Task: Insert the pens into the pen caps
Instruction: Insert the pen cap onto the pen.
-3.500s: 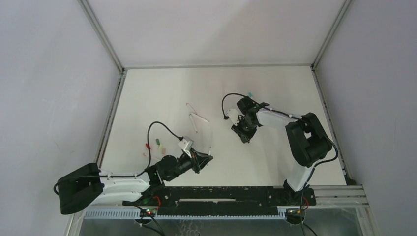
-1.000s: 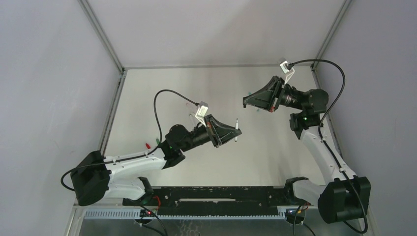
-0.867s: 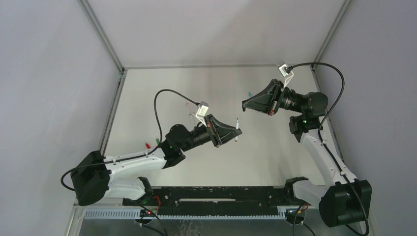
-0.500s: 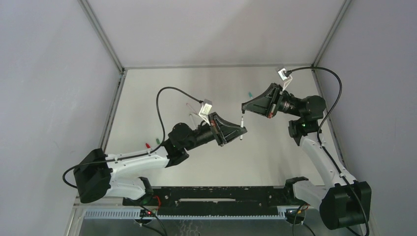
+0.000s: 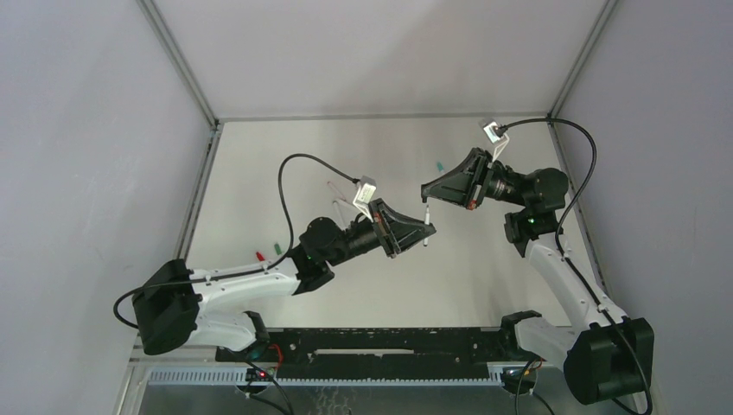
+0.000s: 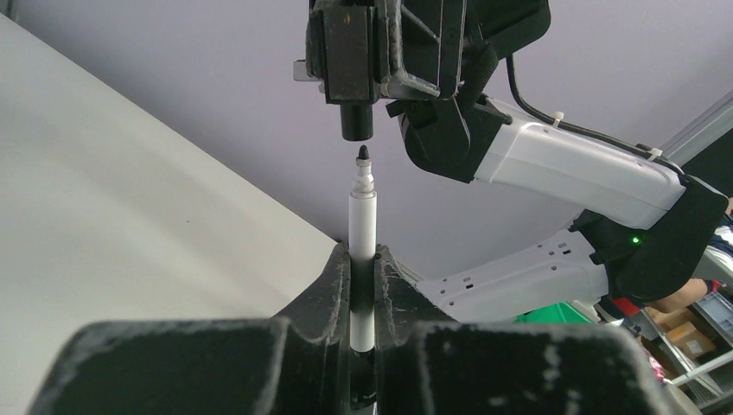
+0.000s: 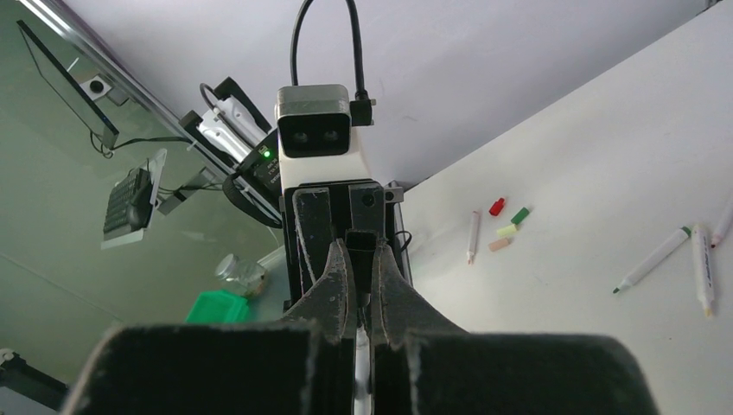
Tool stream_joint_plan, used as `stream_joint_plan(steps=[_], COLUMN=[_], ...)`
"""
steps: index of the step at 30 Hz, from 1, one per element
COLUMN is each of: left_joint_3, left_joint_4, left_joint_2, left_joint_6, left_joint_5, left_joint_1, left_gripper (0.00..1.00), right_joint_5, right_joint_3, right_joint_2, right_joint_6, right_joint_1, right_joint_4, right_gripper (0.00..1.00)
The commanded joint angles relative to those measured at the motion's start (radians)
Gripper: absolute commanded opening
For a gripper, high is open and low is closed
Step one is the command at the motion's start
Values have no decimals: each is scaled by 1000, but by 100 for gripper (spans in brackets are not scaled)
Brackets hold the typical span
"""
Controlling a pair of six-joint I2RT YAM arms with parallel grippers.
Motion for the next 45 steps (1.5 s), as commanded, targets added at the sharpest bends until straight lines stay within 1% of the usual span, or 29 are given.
stream_joint_plan(steps=[1, 12, 45], left_joint_3=[23, 17, 2], left_joint_4=[27, 27, 27], left_joint_2=[-13, -16, -31], left_joint_6=[40, 49, 64], left_joint_5=[-31, -42, -68], left_joint_1=[-3, -3, -3], left_gripper=[0, 0, 0], right_joint_5=[10, 7, 18], right_joint_3=[-3, -3, -3], right_joint_2=[-24, -23, -18], right_joint_6=[-33, -20, -46], right_joint_1=[5, 3, -15], right_joint_4=[4, 16, -29], right_gripper=[0, 0, 0])
